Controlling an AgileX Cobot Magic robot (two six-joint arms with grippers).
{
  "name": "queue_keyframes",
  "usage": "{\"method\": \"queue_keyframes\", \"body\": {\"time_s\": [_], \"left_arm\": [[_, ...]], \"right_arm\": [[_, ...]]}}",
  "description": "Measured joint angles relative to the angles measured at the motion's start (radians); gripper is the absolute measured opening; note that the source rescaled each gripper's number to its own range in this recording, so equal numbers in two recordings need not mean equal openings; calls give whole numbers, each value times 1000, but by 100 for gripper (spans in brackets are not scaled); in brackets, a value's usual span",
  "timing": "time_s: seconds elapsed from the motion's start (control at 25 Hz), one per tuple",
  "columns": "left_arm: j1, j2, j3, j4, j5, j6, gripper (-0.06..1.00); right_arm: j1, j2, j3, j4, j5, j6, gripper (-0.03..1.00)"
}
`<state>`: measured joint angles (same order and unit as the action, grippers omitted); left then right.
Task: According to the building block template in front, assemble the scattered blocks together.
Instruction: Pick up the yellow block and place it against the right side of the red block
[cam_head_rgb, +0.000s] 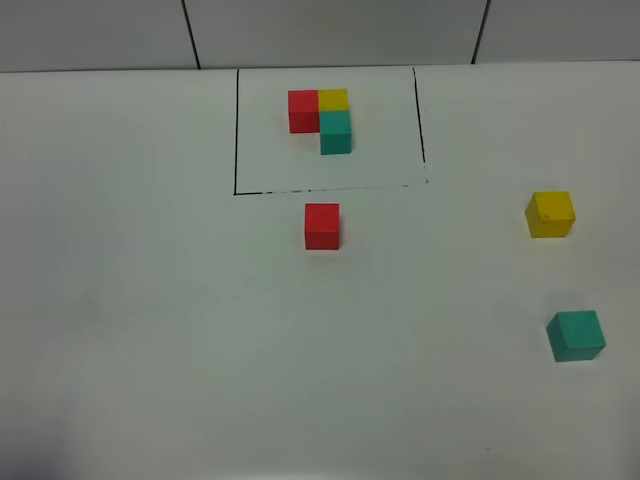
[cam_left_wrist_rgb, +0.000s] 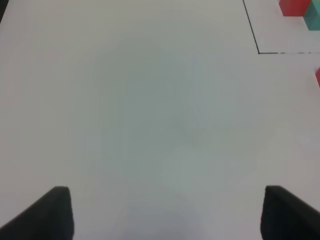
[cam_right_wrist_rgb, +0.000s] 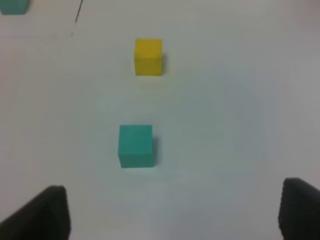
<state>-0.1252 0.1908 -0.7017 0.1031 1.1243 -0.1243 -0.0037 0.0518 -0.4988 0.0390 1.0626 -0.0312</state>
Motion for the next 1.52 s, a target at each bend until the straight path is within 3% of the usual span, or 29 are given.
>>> {"method": "queue_keyframes", "body": {"time_s": [0.64,1.52], "left_arm": [[0,-138,190,-96,-61,68,94],[0,-196,197,-136,-78,116,94]], "right_arm": [[0,0,0,1,0,0,74],[0,0,0,6,0,0,74]]}}
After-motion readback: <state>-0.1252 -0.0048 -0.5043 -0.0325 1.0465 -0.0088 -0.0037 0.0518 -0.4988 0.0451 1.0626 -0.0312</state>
